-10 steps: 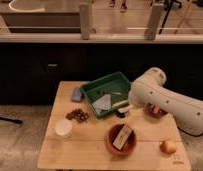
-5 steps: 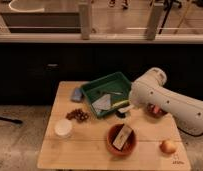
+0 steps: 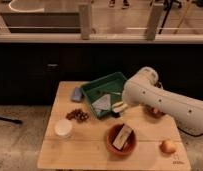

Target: Place brush in paper cup

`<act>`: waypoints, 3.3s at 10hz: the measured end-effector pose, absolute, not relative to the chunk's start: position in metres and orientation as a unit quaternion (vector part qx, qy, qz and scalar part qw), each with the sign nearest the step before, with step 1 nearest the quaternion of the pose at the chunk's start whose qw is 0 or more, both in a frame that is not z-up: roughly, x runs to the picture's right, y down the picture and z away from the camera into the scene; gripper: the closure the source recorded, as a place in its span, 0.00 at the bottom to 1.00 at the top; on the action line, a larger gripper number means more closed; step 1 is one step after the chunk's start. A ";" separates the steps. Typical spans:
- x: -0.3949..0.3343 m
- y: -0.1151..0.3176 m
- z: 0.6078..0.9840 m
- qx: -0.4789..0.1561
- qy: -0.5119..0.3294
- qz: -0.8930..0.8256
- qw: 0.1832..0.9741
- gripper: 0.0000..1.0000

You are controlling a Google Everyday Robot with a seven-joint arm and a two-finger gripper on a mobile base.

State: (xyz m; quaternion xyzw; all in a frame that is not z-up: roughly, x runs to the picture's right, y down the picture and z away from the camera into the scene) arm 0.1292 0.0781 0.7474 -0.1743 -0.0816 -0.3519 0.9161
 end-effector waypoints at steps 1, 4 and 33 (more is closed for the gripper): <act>0.121 0.075 0.747 -0.172 -0.084 -0.369 0.910 1.00; 0.088 0.062 0.742 -0.166 -0.089 -0.428 0.884 1.00; -0.103 0.048 0.728 -0.129 -0.194 -0.617 0.751 1.00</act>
